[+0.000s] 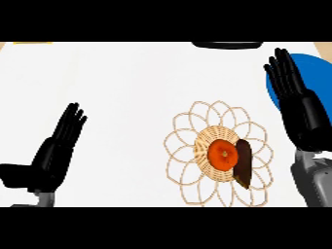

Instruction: Pick the squash from the placemat and place it in the plate

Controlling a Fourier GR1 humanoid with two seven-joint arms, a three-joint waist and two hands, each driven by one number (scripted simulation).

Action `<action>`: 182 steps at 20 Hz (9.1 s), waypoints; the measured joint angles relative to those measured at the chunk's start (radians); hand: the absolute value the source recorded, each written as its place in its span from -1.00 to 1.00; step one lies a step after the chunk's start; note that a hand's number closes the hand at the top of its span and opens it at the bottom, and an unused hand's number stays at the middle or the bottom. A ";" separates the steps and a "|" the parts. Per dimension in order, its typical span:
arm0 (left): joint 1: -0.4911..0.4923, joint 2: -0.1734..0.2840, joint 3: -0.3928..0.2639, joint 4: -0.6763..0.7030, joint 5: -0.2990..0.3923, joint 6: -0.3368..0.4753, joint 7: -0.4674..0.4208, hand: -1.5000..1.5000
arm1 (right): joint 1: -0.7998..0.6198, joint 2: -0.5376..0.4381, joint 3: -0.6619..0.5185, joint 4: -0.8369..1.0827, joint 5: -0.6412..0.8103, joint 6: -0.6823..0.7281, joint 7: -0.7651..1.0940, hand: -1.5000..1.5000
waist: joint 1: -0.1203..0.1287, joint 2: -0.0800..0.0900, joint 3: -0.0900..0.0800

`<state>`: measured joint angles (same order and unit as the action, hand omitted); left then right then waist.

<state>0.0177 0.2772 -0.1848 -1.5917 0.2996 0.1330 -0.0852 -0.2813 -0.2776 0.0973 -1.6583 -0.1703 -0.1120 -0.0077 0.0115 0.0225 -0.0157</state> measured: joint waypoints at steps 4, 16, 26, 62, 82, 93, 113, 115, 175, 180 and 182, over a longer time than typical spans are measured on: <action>-0.039 0.030 0.035 0.037 -0.026 0.019 0.054 0.00 | 0.008 -0.024 -0.025 0.074 -0.069 0.123 -0.043 1.00 | -0.005 -0.011 0.011; -0.124 0.086 0.073 0.152 -0.078 0.035 0.183 0.00 | 0.184 -0.036 -0.038 0.318 0.107 0.136 -0.462 -1.00 | -0.016 -0.018 0.016; -0.165 0.083 0.110 0.184 -0.095 0.001 0.221 0.00 | 0.259 -0.145 0.036 0.237 0.304 0.175 -0.430 -1.00 | -0.015 -0.023 0.016; -0.156 -0.022 0.203 0.160 -0.216 -0.084 0.248 0.00 | 0.044 -0.008 0.186 0.240 0.826 0.455 0.130 -1.00 | -0.008 -0.023 0.015; -0.166 -0.057 0.257 0.168 -0.260 -0.124 0.248 0.00 | 0.027 0.094 0.231 0.318 1.002 0.476 0.020 1.00 | -0.010 -0.031 0.007; -0.183 -0.060 0.274 0.196 -0.262 -0.139 0.242 0.00 | 0.159 -0.105 0.246 0.156 0.998 0.474 -0.313 1.00 | -0.019 -0.026 0.014; -0.192 -0.071 0.273 0.179 -0.275 -0.134 0.266 0.00 | 0.103 -0.131 -0.316 0.027 0.704 0.236 -0.273 1.00 | -0.013 -0.022 0.016; -0.210 -0.068 0.280 0.201 -0.273 -0.140 0.259 0.00 | 0.040 -0.155 -0.356 0.129 0.687 0.237 -0.284 1.00 | -0.009 -0.021 0.016; -0.220 -0.099 0.268 0.183 -0.294 -0.153 0.257 0.00 | -0.474 -0.602 -0.611 1.422 0.471 0.695 -0.687 -1.00 | 0.029 -0.001 0.023; -0.220 -0.097 0.270 0.180 -0.290 -0.157 0.259 0.00 | -0.444 -0.617 -0.600 1.411 0.466 0.682 -0.695 -1.00 | 0.034 0.001 0.025; -0.217 -0.108 0.262 0.178 -0.297 -0.148 0.258 0.00 | -0.429 -0.623 -0.592 1.406 0.468 0.673 -0.702 -1.00 | 0.036 0.002 0.025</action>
<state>-0.1994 0.1695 0.0771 -1.4136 0.0026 -0.0153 0.1726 -0.7104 -0.9011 -0.4949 -0.2527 0.2974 0.5611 -0.7099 0.0471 0.0249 0.0093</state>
